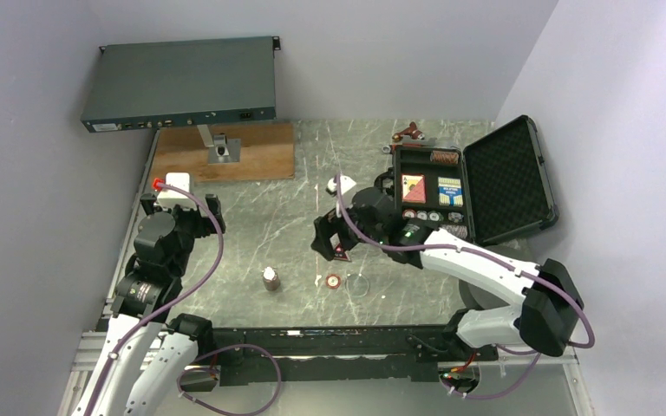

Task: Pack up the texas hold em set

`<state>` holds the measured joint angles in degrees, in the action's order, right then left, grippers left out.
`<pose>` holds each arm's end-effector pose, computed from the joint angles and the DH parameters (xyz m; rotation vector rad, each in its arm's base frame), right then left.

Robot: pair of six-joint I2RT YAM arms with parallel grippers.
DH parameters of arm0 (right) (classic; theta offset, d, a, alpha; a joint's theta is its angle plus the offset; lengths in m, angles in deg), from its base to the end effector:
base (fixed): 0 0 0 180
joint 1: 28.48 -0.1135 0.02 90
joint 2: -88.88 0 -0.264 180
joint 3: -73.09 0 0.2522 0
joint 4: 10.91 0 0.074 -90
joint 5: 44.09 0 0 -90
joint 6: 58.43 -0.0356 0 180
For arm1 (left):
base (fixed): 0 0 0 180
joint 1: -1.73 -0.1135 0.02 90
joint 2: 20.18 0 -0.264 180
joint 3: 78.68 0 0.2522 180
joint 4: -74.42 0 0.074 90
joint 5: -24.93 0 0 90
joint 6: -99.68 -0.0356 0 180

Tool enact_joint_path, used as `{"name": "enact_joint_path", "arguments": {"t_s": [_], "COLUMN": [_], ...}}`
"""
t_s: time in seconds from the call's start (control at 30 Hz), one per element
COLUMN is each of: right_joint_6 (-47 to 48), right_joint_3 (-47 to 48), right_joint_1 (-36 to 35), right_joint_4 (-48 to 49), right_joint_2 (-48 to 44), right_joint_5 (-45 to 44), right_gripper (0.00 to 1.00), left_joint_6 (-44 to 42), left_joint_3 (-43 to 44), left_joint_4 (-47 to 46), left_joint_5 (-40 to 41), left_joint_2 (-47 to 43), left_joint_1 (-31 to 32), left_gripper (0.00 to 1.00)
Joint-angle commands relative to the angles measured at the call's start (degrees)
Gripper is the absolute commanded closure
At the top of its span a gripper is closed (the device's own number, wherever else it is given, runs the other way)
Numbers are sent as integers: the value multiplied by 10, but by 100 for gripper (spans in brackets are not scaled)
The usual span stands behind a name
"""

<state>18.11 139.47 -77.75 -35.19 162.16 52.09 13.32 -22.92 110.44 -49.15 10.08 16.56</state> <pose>0.1850 0.2208 0.2794 -0.7422 2.0789 0.7491 0.1243 -0.0228 0.3353 -0.0316 1.7470 0.0080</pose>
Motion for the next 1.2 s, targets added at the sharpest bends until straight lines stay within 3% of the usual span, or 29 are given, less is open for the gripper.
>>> {"name": "enact_joint_path", "arguments": {"t_s": [0.0, 0.27, 0.43, 0.6, 0.83, 1.17], "right_joint_6": [8, 17, -40, -98, -178, -278], "right_joint_3": [8, 29, 30, 1, -13, -44], "right_joint_1": [-45, -117, -129, -130, -130, -130], "right_joint_4": [37, 2, -62, -105, -176, -213], "right_joint_2": [25, 78, 103, 106, 114, 120], "right_joint_5": [-3, -57, -144, -172, -243, -251], "right_gripper": [8, 11, 18, 21, 15, 11], "left_joint_6": [-7, -8, -9, -9, -10, -12], "left_joint_3": [4, 4, 3, 4, 5, 5], "left_joint_4": [-4, -5, -5, -5, -5, -5], "left_joint_5": [5, 5, 3, 2, 1, 0], "left_joint_2": [0, -1, -2, -1, 0, -1], "left_joint_1": [2, 2, 2, 2, 2, 1], "left_gripper": [0, 0, 0, 0, 0, 0]}}
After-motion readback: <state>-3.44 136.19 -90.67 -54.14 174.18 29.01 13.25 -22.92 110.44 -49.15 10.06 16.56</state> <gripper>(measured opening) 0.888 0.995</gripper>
